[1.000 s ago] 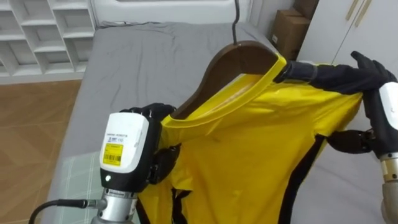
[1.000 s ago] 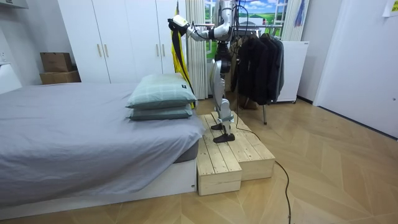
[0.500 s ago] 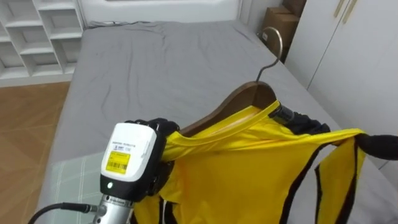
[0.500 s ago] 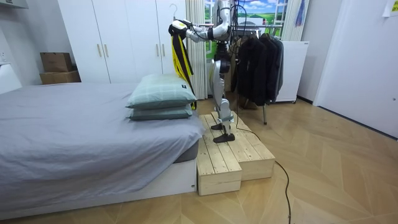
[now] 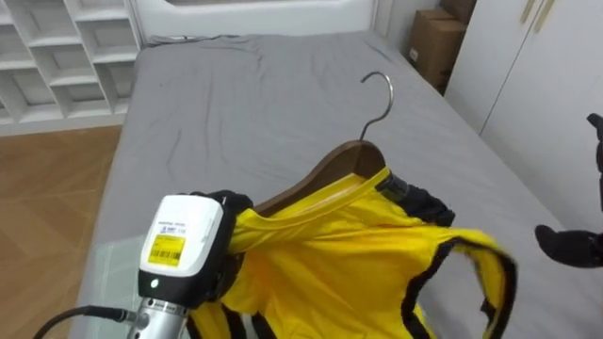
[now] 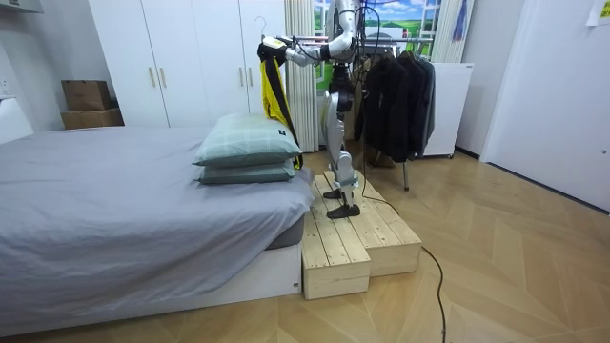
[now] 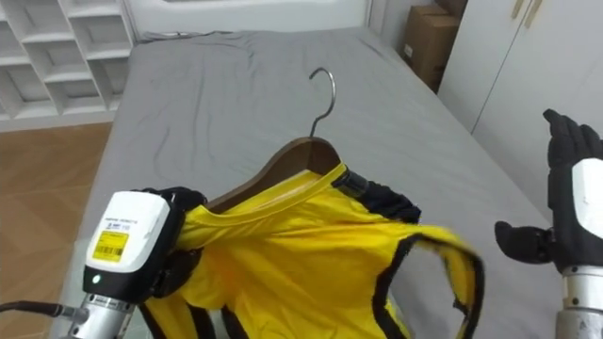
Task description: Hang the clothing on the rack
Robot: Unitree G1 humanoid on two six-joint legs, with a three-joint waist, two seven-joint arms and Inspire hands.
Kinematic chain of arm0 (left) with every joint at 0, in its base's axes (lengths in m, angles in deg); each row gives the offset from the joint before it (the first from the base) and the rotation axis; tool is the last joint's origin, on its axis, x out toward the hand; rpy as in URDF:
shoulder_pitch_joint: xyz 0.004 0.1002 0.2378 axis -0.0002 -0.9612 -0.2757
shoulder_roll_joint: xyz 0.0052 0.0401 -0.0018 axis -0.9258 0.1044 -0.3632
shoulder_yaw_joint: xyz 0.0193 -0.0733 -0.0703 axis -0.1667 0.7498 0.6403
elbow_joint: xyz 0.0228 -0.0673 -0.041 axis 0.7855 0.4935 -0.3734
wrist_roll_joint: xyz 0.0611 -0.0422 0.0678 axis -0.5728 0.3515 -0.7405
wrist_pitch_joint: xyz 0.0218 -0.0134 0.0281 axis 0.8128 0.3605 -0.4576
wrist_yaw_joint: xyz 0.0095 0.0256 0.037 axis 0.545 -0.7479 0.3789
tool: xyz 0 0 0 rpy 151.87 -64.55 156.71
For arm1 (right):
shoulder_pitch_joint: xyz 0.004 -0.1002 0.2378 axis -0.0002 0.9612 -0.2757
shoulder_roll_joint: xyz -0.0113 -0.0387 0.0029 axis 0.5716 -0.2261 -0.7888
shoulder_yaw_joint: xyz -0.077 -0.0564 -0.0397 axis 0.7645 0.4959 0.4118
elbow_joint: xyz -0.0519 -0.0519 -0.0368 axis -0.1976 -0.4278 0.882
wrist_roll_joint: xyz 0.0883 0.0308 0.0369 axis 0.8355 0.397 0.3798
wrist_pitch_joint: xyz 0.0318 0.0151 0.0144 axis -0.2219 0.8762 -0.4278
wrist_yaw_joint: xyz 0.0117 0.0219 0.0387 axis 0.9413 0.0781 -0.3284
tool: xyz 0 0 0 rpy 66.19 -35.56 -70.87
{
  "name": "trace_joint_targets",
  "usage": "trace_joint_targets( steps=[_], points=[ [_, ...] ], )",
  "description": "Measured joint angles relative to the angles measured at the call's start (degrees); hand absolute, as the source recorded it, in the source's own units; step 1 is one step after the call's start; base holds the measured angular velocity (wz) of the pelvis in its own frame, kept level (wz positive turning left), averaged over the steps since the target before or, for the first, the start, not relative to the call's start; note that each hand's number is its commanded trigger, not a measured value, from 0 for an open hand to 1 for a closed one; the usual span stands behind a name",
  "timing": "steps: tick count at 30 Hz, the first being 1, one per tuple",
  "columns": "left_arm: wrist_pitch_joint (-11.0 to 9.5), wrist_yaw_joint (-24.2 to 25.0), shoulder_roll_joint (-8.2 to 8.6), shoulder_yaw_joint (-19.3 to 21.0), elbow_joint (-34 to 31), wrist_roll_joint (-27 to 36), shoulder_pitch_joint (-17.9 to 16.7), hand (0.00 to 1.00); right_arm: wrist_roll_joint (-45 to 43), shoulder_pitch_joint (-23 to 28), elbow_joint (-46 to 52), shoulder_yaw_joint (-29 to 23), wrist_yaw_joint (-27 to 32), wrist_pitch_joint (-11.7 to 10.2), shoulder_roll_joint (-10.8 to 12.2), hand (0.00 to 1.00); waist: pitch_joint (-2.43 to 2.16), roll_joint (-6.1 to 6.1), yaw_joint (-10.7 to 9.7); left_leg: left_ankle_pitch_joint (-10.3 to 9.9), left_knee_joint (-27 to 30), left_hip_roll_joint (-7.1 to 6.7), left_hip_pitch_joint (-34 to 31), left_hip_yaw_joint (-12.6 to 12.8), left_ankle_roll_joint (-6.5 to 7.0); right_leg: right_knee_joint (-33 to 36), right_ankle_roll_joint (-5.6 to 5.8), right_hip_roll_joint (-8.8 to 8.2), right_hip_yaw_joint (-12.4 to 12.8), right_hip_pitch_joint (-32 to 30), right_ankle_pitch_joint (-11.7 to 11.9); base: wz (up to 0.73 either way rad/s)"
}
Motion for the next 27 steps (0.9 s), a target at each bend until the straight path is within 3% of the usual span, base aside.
trace_joint_targets(
  steps=[8, 16, 27],
  points=[
    [0.8, 0.0, -0.01, 1.9, 1.1, 0.0, 0.0, 1.0, -0.2, 0.0, 0.6, 0.2, 0.0, 0.0, 0.0, 0.0, 0.05, -0.05, 0.2, 0.0, 0.3, -0.1, -0.1, 0.0, 0.0, 0.1, 0.01, -0.1, 0.0, 0.1, 0.0, 0.0],
    [0.9, 0.0, 0.01, 1.9, 1.1, 0.0, 0.2, 1.0, -0.9, -0.6, 0.6, 5.6, -0.7, 0.7, -0.1, 0.0, 0.17, -0.27, 0.9, 0.0, 0.3, -0.04, -0.8, 0.1, 0.0, 0.1, 0.0, -0.05, 0.1, -0.8, 0.0, -0.01],
    [0.9, 0.3, 0.2, 1.9, 1.0, 0.0, 0.5, 1.0, -0.8, -3.6, 0.9, 11.1, -7.1, 0.6, -0.2, 0.0, 0.31, -0.74, 1.8, 0.0, 0.2, -0.05, -1.5, -0.7, 0.0, -0.1, 0.0, -0.05, -0.6, -0.8, 0.0, 0.03]
  ],
)
